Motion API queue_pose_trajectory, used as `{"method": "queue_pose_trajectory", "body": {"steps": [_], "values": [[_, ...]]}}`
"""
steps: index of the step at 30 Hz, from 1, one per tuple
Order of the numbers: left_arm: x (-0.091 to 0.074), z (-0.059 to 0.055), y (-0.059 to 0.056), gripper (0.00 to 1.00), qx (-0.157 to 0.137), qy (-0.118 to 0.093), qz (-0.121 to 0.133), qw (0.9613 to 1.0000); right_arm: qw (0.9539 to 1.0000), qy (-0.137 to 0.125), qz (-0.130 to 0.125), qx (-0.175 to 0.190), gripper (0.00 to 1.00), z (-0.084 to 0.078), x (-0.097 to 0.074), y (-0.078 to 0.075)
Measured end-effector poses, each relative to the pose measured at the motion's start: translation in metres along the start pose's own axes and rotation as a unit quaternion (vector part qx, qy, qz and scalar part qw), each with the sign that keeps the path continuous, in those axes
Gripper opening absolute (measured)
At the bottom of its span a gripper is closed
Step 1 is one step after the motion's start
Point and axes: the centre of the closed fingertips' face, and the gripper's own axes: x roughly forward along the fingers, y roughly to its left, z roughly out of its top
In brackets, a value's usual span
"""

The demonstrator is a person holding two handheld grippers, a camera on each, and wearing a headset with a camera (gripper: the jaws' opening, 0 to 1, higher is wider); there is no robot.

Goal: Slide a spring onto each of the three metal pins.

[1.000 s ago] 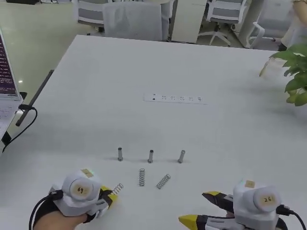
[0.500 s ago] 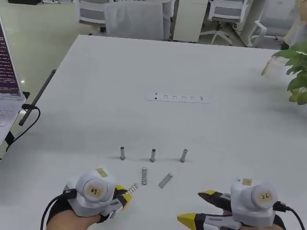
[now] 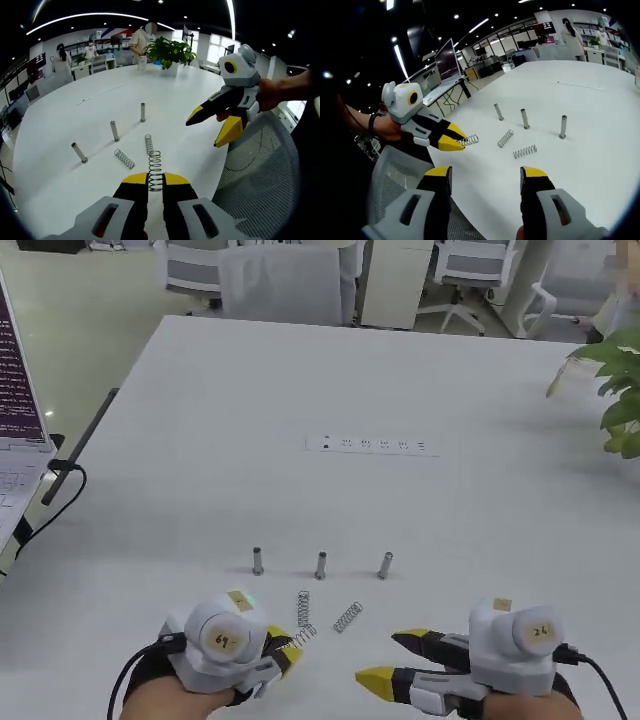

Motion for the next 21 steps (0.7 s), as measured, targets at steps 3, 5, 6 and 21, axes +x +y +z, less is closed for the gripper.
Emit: {"method": "queue_pose_trajectory", "body": {"steps": [3, 5, 6, 21], "values": [[0.002, 0.004, -0.007, 0.02, 0.01, -0.001, -0.008, 0.9999, 1.0, -0.001, 0.008, 0.0, 0.52, 0.004, 0.005, 0.004], [0.003, 0.006, -0.011, 0.02, 0.017, -0.002, -0.013, 0.9998, 0.9998, -0.006, 0.018, 0.004, 0.49, 0.009, 0.008, 0.007], [0.003, 0.007, -0.013, 0.02, 0.019, -0.002, -0.015, 0.9997, 0.9997, -0.008, 0.023, 0.005, 0.47, 0.011, 0.009, 0.009], [0.005, 0.027, -0.037, 0.02, 0.044, -0.019, -0.041, 0.998, 0.9975, -0.022, 0.062, 0.026, 0.27, 0.022, 0.022, 0.02]]}}
